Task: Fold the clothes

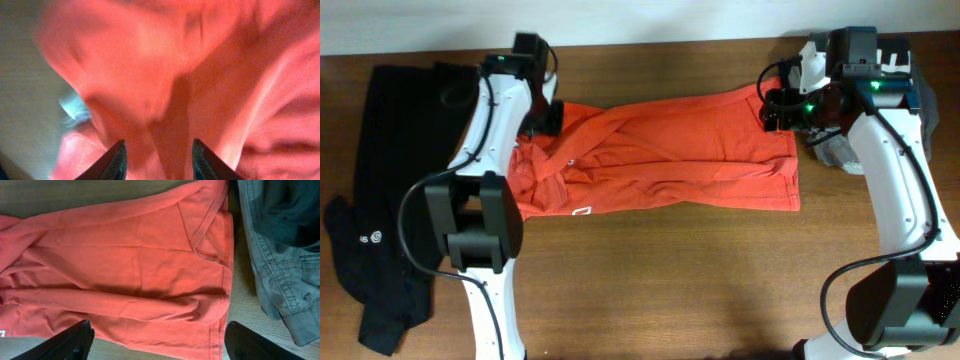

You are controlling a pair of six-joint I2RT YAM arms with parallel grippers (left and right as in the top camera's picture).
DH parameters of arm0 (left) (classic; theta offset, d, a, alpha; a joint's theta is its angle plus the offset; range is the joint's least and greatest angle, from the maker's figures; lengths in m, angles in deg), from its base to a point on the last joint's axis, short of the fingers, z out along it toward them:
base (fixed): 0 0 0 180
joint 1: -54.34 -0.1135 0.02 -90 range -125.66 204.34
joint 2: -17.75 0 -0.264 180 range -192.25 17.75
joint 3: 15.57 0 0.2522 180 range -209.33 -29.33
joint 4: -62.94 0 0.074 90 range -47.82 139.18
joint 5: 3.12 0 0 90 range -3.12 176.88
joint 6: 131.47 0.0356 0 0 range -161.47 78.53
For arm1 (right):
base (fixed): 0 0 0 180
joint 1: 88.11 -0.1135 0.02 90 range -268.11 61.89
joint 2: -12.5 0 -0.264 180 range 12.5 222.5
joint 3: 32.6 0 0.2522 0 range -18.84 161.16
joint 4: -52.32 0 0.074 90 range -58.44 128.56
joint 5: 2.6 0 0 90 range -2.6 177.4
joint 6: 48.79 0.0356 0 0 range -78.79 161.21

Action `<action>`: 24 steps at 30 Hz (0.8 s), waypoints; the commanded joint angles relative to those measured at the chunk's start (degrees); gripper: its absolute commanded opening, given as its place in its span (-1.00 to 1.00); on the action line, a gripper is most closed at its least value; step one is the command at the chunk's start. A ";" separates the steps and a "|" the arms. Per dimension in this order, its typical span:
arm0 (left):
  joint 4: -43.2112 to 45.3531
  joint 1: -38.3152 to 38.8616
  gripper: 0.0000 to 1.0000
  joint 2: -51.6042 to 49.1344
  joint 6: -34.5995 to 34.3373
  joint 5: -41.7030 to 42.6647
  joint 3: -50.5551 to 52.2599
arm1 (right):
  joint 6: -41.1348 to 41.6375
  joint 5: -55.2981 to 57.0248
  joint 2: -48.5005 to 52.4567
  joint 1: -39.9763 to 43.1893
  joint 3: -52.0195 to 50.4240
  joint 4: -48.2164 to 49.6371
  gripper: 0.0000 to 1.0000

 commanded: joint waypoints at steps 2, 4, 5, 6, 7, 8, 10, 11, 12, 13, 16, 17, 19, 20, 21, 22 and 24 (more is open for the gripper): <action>6.01 -3.43 -0.11 -0.31 -2.49 0.44 -3.87 | -0.57 0.50 0.59 -0.35 0.02 0.04 0.76; 7.78 -4.98 -0.10 -0.76 -3.85 0.42 -3.85 | -0.57 0.50 0.59 -0.35 0.02 0.00 0.77; 8.13 -6.29 -0.09 -1.25 -5.33 0.44 -3.85 | -0.57 0.52 0.59 -0.35 0.02 0.00 0.77; 8.17 -7.15 -0.08 -1.55 -6.19 0.44 -3.85 | -0.57 0.50 0.59 -0.35 0.02 0.00 0.77; 8.35 -8.00 -0.08 -2.12 -6.84 0.46 -3.85 | -0.57 0.50 0.59 -0.35 0.02 0.02 0.77; 8.46 -8.81 -0.08 -2.40 -6.99 0.72 -3.85 | -0.57 0.50 0.59 -0.35 0.02 0.04 0.77; 9.05 -10.32 -0.08 -3.56 -6.95 2.05 -3.82 | -0.57 0.50 0.59 -0.35 0.02 0.31 0.77; 9.35 -10.75 -0.08 -4.22 -6.93 2.89 -3.82 | -0.57 0.50 0.59 -0.35 0.02 0.46 0.77; 9.53 -11.08 -0.09 -4.52 -6.75 4.00 -3.82 | -0.57 0.50 0.59 -0.35 0.02 0.55 0.77; 9.81 -11.32 -0.08 -5.35 -6.75 5.73 -3.82 | -0.57 0.50 0.59 -0.35 0.02 0.70 0.77; 10.88 -11.32 -0.08 -7.50 -6.75 8.52 -3.82 | -0.57 0.50 0.59 -0.35 0.02 0.70 0.77; 11.52 -11.26 -0.08 -8.17 -6.73 8.63 -3.82 | -0.57 0.52 0.59 -0.35 0.02 0.70 0.77; 12.83 -11.06 -0.08 -9.40 -6.75 8.76 -3.82 | -0.57 0.52 0.59 -0.35 0.02 0.68 0.77; 13.51 -11.04 -0.08 -9.97 -6.75 9.22 -3.82 | -0.57 0.55 0.59 -0.35 0.02 0.66 0.77; 14.16 -11.06 -0.08 -10.45 -6.75 9.92 -3.82 | -0.59 0.57 0.59 -0.35 0.02 0.63 0.77; 14.62 -11.06 -0.08 -10.75 -6.75 10.47 -3.82 | -0.57 0.70 0.59 -0.35 0.02 0.63 0.77; 15.47 -11.06 -0.08 -11.32 -6.75 10.93 -3.82 | -0.57 0.70 0.59 -0.35 0.02 0.66 0.77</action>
